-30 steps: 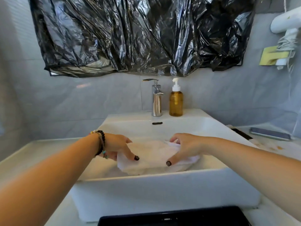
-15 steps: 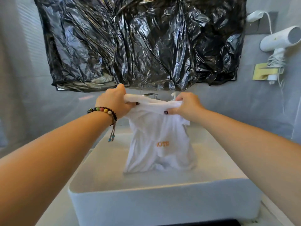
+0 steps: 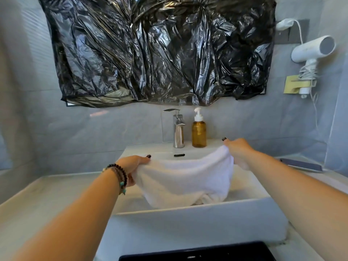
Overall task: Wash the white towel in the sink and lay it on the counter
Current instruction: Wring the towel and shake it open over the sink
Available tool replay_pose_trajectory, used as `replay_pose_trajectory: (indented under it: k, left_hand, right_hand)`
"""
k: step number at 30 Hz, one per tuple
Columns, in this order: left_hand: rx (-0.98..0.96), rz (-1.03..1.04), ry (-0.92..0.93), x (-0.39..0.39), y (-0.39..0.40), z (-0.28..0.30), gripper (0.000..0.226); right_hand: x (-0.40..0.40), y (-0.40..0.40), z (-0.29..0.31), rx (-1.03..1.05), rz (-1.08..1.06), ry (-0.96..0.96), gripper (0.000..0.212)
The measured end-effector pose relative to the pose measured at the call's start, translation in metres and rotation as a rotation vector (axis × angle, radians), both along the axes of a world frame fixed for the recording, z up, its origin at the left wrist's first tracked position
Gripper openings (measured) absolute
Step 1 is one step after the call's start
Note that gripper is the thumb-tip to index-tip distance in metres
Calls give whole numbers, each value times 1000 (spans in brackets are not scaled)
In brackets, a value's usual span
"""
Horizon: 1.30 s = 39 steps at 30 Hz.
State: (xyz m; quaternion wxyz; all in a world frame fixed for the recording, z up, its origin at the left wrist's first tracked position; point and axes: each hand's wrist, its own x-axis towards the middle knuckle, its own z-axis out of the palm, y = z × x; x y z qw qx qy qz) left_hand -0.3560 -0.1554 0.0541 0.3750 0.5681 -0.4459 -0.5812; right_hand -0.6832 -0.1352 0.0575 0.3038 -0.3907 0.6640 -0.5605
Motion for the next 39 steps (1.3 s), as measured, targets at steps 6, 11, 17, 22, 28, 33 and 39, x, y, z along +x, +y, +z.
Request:
replay_pose_trajectory:
  k: [6,11,17,22,28,33,39]
  left_hand:
    - [-380,194,188,-19,15,53,41]
    - [-601,284,349,-17,26,121,41]
    - [-845,417,3,-5,30,175,19]
    - [-772,71,-1140,3,40,160,44]
    - [-421,-84,-744,17,35,104,35]
    - [-413,184,-42,25,32,95,30]
    - [-523,411,253,10,11,105,46]
  right_hand:
    - [-10,10,49,-180,-150,13,30]
    - [-4,27,124,-439,-97,40,30]
    - [2,55,186,-598,8,41,46]
    - [9,71,177,-505,128,168,59]
    - [28,76,127,-158,246,702,71]
    - [22,69,112,-44,181,1098,56]
    - [12,41,126,-260,-148,1074,12]
